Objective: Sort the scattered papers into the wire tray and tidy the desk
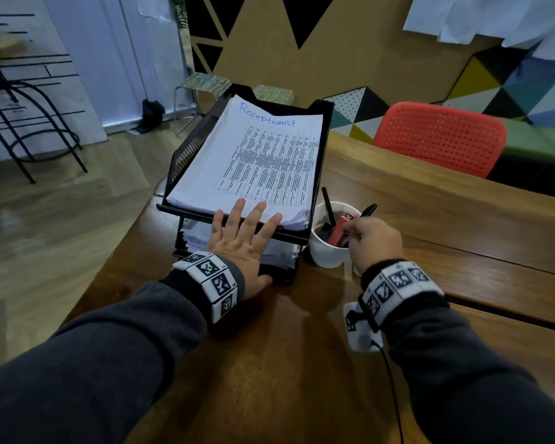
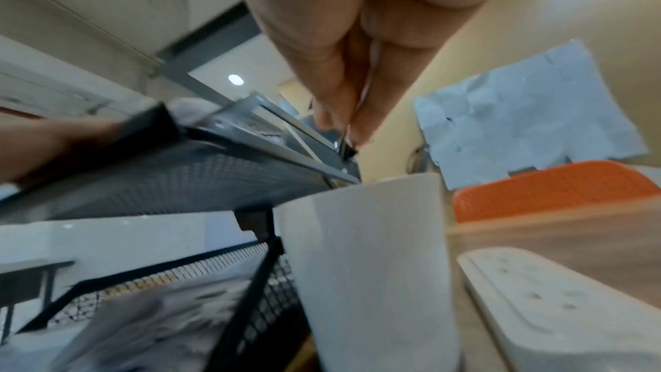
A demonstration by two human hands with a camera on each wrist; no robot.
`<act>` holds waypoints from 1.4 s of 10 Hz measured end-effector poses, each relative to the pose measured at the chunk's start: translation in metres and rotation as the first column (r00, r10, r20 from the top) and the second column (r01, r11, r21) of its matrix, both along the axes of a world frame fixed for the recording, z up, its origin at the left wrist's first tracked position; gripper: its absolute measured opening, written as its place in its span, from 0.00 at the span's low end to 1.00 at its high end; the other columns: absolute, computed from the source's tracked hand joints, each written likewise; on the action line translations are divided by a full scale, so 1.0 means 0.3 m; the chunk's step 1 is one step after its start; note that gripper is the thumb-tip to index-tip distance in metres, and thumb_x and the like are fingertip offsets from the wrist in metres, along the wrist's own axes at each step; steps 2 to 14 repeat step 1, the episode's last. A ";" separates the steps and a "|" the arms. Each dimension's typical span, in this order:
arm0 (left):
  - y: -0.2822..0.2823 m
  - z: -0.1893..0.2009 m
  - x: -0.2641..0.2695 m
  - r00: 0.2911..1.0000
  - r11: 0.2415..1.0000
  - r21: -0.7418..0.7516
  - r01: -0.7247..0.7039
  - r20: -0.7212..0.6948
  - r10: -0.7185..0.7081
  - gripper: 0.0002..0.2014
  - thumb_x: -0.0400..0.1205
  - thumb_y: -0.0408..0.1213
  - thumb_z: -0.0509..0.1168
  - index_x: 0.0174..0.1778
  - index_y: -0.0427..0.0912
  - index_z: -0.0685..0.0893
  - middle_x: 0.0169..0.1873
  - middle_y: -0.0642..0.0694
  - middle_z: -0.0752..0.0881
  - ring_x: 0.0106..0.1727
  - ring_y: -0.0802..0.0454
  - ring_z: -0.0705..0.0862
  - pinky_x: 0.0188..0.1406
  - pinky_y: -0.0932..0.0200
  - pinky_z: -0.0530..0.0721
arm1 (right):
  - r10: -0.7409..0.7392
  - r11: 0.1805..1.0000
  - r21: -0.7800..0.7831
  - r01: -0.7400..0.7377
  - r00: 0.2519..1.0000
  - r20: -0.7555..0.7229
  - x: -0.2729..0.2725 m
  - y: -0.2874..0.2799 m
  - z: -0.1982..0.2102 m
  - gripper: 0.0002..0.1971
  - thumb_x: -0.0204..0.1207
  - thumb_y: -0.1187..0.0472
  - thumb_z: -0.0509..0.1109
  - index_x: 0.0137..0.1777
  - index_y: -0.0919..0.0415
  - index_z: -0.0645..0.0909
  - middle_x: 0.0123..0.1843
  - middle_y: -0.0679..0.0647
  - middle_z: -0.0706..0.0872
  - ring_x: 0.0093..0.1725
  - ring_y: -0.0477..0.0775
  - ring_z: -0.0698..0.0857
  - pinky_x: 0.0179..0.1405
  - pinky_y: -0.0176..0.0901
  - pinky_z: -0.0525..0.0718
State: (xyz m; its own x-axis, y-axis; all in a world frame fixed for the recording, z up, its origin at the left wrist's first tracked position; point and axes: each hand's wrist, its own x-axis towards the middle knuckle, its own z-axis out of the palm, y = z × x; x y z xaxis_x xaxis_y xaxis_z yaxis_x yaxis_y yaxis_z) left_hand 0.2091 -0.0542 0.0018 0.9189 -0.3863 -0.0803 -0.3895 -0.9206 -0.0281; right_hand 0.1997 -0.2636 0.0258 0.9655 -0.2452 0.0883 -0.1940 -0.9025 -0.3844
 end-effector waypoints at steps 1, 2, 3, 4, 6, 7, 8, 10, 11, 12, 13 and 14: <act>0.011 0.029 -0.005 0.999 1.000 -0.010 -0.003 -0.036 0.003 0.49 0.74 0.60 0.62 0.78 0.60 0.31 0.80 0.51 0.32 0.81 0.43 0.30 0.76 0.39 0.31 | 0.003 1.000 0.025 -0.001 0.997 -0.077 -0.020 -0.047 0.007 0.15 0.78 0.64 0.63 0.59 0.52 0.86 0.65 0.53 0.84 0.64 0.55 0.81 0.63 0.41 0.76; 0.011 0.029 -0.005 0.999 1.000 -0.010 -0.003 -0.036 0.003 0.49 0.74 0.60 0.62 0.78 0.60 0.31 0.80 0.51 0.32 0.81 0.43 0.30 0.76 0.39 0.31 | 0.003 1.000 0.025 -0.001 0.997 -0.077 -0.020 -0.047 0.007 0.15 0.78 0.64 0.63 0.59 0.52 0.86 0.65 0.53 0.84 0.64 0.55 0.81 0.63 0.41 0.76; 0.011 0.029 -0.005 0.999 1.000 -0.010 -0.003 -0.036 0.003 0.49 0.74 0.60 0.62 0.78 0.60 0.31 0.80 0.51 0.32 0.81 0.43 0.30 0.76 0.39 0.31 | 0.003 1.000 0.025 -0.001 0.997 -0.077 -0.020 -0.047 0.007 0.15 0.78 0.64 0.63 0.59 0.52 0.86 0.65 0.53 0.84 0.64 0.55 0.81 0.63 0.41 0.76; 0.011 0.029 -0.005 0.999 1.000 -0.010 -0.003 -0.036 0.003 0.49 0.74 0.60 0.62 0.78 0.60 0.31 0.80 0.51 0.32 0.81 0.43 0.30 0.76 0.39 0.31 | 0.003 1.000 0.025 -0.001 0.997 -0.077 -0.020 -0.047 0.007 0.15 0.78 0.64 0.63 0.59 0.52 0.86 0.65 0.53 0.84 0.64 0.55 0.81 0.63 0.41 0.76; 0.011 0.029 -0.005 0.999 1.000 -0.010 -0.003 -0.036 0.003 0.49 0.74 0.60 0.62 0.78 0.60 0.31 0.80 0.51 0.32 0.81 0.43 0.30 0.76 0.39 0.31 | 0.003 1.000 0.025 -0.001 0.997 -0.077 -0.020 -0.047 0.007 0.15 0.78 0.64 0.63 0.59 0.52 0.86 0.65 0.53 0.84 0.64 0.55 0.81 0.63 0.41 0.76; 0.011 0.029 -0.005 0.999 1.000 -0.010 -0.003 -0.036 0.003 0.49 0.74 0.60 0.62 0.78 0.60 0.31 0.80 0.51 0.32 0.81 0.43 0.30 0.76 0.39 0.31 | 0.003 1.000 0.025 -0.001 0.997 -0.077 -0.020 -0.047 0.007 0.15 0.78 0.64 0.63 0.59 0.52 0.86 0.65 0.53 0.84 0.64 0.55 0.81 0.63 0.41 0.76; 0.011 0.029 -0.005 0.999 1.000 -0.010 -0.003 -0.036 0.003 0.49 0.74 0.60 0.62 0.78 0.60 0.31 0.80 0.51 0.32 0.81 0.43 0.30 0.76 0.39 0.31 | 0.003 1.000 0.025 -0.001 0.997 -0.077 -0.020 -0.047 0.007 0.15 0.78 0.64 0.63 0.59 0.52 0.86 0.65 0.53 0.84 0.64 0.55 0.81 0.63 0.41 0.76; 0.011 0.029 -0.005 0.999 1.000 -0.010 -0.003 -0.036 0.003 0.49 0.74 0.60 0.62 0.78 0.60 0.31 0.80 0.51 0.32 0.81 0.43 0.30 0.76 0.39 0.31 | 0.003 1.000 0.025 -0.001 0.997 -0.077 -0.020 -0.047 0.007 0.15 0.78 0.64 0.63 0.59 0.52 0.86 0.65 0.53 0.84 0.64 0.55 0.81 0.63 0.41 0.76; 0.011 0.029 -0.005 0.999 1.000 -0.010 -0.003 -0.036 0.003 0.49 0.74 0.60 0.62 0.78 0.60 0.31 0.80 0.51 0.32 0.81 0.43 0.30 0.76 0.39 0.31 | 0.003 1.000 0.025 -0.001 0.997 -0.077 -0.020 -0.047 0.007 0.15 0.78 0.64 0.63 0.59 0.52 0.86 0.65 0.53 0.84 0.64 0.55 0.81 0.63 0.41 0.76; 0.011 0.029 -0.005 0.999 1.000 -0.010 -0.003 -0.036 0.003 0.49 0.74 0.60 0.62 0.78 0.60 0.31 0.80 0.51 0.32 0.81 0.43 0.30 0.76 0.39 0.31 | 0.003 1.000 0.025 -0.001 0.997 -0.077 -0.020 -0.047 0.007 0.15 0.78 0.64 0.63 0.59 0.52 0.86 0.65 0.53 0.84 0.64 0.55 0.81 0.63 0.41 0.76; 0.011 0.029 -0.005 0.999 1.000 -0.010 -0.003 -0.036 0.003 0.49 0.74 0.60 0.62 0.78 0.60 0.31 0.80 0.51 0.32 0.81 0.43 0.30 0.76 0.39 0.31 | 0.003 1.000 0.025 -0.001 0.997 -0.077 -0.020 -0.047 0.007 0.15 0.78 0.64 0.63 0.59 0.52 0.86 0.65 0.53 0.84 0.64 0.55 0.81 0.63 0.41 0.76; 0.011 0.029 -0.005 0.999 1.000 -0.010 -0.003 -0.036 0.003 0.49 0.74 0.60 0.62 0.78 0.60 0.31 0.80 0.51 0.32 0.81 0.43 0.30 0.76 0.39 0.31 | 0.003 1.000 0.025 -0.001 0.997 -0.077 -0.020 -0.047 0.007 0.15 0.78 0.64 0.63 0.59 0.52 0.86 0.65 0.53 0.84 0.64 0.55 0.81 0.63 0.41 0.76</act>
